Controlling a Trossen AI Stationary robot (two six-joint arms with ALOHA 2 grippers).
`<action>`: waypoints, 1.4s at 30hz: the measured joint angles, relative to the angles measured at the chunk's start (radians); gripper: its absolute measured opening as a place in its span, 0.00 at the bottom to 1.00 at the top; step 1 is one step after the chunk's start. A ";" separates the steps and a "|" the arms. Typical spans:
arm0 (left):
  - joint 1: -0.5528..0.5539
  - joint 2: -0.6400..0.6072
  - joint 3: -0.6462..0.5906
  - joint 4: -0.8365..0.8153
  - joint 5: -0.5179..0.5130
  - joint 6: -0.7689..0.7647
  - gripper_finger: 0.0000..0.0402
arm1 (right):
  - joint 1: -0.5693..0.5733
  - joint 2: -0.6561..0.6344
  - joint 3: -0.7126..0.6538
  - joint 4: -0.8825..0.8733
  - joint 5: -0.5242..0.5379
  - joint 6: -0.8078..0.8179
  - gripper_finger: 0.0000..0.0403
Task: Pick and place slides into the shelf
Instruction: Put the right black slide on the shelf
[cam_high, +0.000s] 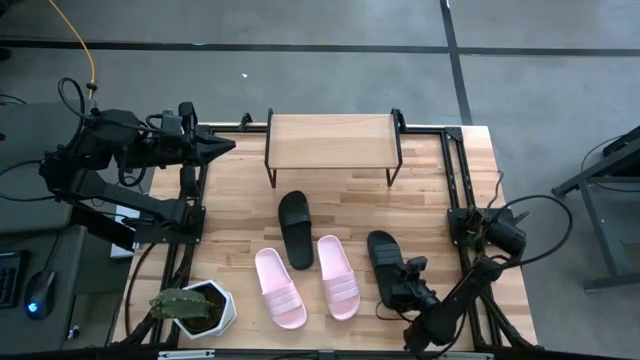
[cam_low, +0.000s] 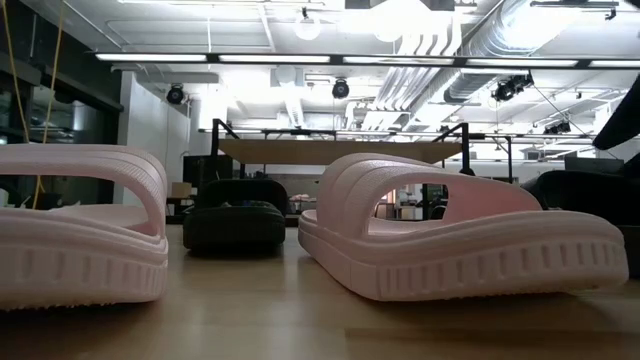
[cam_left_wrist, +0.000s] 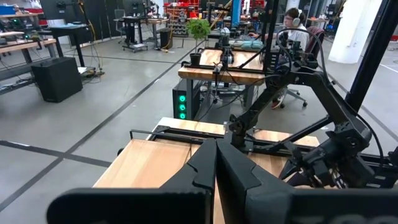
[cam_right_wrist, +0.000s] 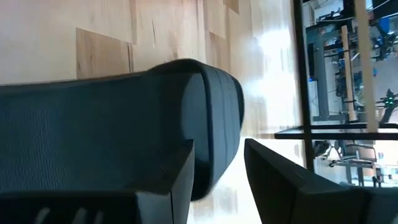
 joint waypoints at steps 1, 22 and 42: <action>0.000 0.000 0.000 0.000 0.000 0.000 0.00 | -0.006 0.000 -0.002 0.010 0.001 -0.014 0.33; 0.000 0.000 0.000 0.000 0.000 0.000 0.00 | -0.069 0.000 -0.052 0.078 0.004 -0.054 0.33; 0.000 0.000 0.000 0.000 0.000 0.000 0.00 | -0.076 0.000 -0.052 0.065 0.012 -0.040 0.03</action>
